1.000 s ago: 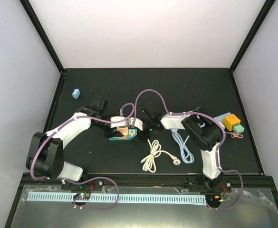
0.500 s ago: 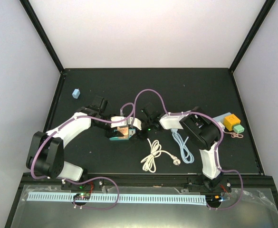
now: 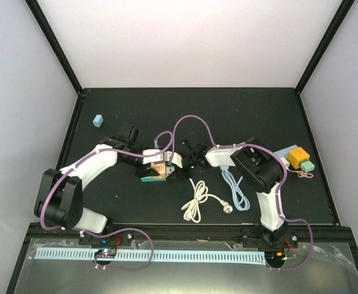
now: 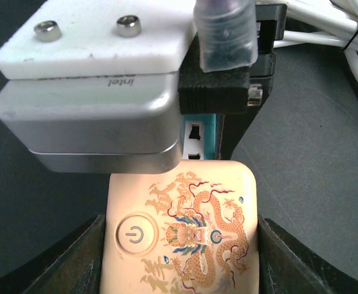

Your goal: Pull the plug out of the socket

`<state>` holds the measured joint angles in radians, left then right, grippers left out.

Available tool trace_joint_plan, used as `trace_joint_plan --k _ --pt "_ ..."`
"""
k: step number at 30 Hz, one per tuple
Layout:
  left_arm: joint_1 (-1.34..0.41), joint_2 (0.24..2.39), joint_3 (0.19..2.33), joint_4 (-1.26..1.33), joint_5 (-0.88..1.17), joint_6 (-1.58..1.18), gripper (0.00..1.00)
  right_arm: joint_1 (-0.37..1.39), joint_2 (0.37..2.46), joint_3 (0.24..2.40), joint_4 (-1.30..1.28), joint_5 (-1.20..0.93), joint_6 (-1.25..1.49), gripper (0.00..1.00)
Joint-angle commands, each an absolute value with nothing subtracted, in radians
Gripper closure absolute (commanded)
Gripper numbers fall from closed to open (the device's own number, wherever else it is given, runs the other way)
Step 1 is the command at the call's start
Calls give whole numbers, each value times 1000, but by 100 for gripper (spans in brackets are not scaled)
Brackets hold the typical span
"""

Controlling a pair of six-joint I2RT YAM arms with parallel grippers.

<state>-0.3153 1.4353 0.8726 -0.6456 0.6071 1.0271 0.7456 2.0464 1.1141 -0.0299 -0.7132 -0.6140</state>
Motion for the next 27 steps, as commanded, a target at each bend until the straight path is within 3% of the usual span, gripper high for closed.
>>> trace_joint_plan --k 1,15,27 --pt "-314 1428 921 -666 715 1005 81 755 2108 1116 -119 -703 -640 99" --pt "-318 1287 800 -553 626 1078 84 755 2162 1160 -185 -680 -638 99" --pt "-283 1437 974 -722 719 951 86 756 2168 1158 -181 -647 -642 99"
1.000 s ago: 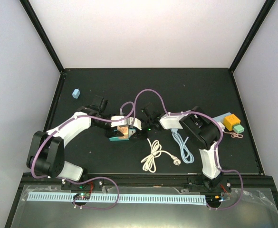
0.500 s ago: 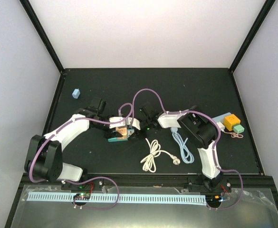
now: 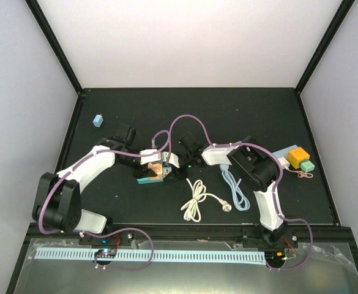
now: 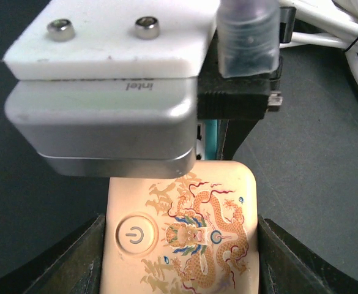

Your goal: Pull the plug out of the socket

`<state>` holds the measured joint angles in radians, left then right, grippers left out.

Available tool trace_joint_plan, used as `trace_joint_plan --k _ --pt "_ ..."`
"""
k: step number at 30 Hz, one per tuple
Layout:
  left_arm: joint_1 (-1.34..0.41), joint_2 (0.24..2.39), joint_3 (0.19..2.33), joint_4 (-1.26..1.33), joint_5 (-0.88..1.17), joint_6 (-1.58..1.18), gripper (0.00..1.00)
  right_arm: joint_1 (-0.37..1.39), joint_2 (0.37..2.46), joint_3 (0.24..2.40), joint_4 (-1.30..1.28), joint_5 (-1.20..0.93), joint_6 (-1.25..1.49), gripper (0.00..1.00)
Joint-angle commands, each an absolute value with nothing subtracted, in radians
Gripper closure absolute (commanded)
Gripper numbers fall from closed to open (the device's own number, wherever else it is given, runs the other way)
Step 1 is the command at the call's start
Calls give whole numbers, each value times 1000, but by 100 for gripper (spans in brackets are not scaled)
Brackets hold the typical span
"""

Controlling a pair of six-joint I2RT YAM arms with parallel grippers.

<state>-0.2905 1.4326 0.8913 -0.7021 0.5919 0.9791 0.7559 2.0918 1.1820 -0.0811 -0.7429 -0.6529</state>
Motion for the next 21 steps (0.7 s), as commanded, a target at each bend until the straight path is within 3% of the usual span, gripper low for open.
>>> trace_joint_plan --k 1,14,21 --pt "-282 1435 978 -728 723 960 86 756 2169 1158 -182 -648 -641 99" --pt "-284 1207 769 -587 682 1112 87 756 2191 1181 -204 -652 -630 99" --pt "-279 1273 839 -644 663 988 87 756 2191 1181 -200 -641 -629 99"
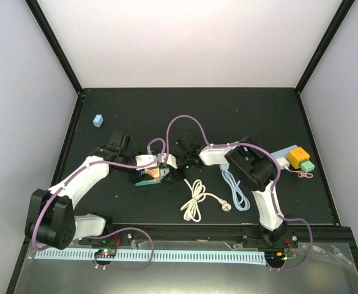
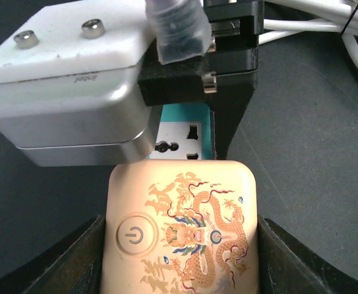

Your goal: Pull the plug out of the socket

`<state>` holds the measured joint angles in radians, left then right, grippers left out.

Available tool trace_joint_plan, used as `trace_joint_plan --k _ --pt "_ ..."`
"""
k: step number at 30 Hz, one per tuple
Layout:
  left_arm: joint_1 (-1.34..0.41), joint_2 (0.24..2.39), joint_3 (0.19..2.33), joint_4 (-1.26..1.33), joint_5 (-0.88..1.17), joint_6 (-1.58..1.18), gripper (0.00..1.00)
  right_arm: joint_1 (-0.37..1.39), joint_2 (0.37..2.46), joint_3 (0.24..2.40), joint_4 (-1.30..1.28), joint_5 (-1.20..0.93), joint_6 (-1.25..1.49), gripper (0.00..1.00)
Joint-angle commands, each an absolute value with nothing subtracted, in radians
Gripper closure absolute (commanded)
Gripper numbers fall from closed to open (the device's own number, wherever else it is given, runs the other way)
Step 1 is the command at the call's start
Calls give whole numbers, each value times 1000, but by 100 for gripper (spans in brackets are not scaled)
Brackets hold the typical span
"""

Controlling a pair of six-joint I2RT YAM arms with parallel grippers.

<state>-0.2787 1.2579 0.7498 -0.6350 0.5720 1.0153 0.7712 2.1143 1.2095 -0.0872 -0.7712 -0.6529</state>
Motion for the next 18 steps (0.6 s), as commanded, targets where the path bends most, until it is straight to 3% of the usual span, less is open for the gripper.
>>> trace_joint_plan --k 1,7,18 --pt "-277 1311 854 -656 661 969 87 755 2193 1181 -200 -640 -629 99" --pt "-257 1372 927 -695 723 901 87 756 2192 1180 -200 -635 -633 99" --pt "-251 1255 872 -696 731 1023 88 756 2194 1183 -199 -637 -628 99"
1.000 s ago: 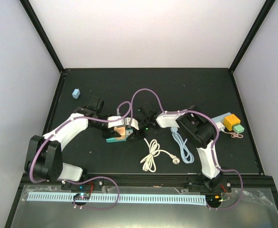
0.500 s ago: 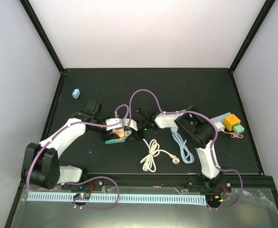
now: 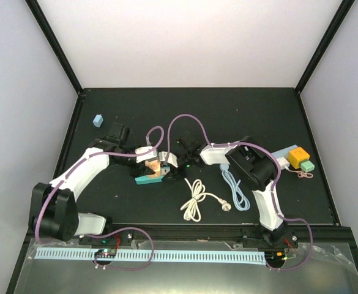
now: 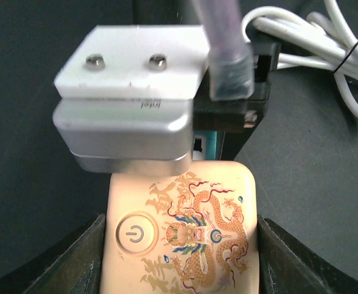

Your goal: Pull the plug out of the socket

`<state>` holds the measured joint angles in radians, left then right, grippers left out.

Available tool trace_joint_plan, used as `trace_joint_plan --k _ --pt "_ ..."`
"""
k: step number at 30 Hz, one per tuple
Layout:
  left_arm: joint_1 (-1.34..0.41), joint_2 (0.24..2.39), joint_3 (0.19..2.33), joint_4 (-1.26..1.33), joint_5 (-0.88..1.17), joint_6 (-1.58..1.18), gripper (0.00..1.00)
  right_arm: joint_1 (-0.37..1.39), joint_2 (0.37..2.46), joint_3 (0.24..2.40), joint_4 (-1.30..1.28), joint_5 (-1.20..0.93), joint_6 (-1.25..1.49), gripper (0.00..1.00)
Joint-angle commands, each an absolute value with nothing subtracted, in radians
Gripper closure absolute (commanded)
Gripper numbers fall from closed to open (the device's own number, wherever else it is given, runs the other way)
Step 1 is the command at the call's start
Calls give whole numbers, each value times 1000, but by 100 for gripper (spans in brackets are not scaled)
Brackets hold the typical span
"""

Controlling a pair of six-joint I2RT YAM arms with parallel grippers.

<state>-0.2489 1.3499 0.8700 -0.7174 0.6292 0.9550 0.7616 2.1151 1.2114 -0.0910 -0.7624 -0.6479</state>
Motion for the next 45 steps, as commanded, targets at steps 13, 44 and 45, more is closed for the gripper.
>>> trace_joint_plan --k 13,44,45 --pt "-90 1270 946 -758 659 1052 88 754 2191 1181 -190 -642 -617 99" --pt "275 2022 1570 -654 798 339 73 750 2182 1172 -180 -654 -621 99" --pt "278 2032 1576 -650 800 330 72 751 2182 1173 -181 -654 -621 99"
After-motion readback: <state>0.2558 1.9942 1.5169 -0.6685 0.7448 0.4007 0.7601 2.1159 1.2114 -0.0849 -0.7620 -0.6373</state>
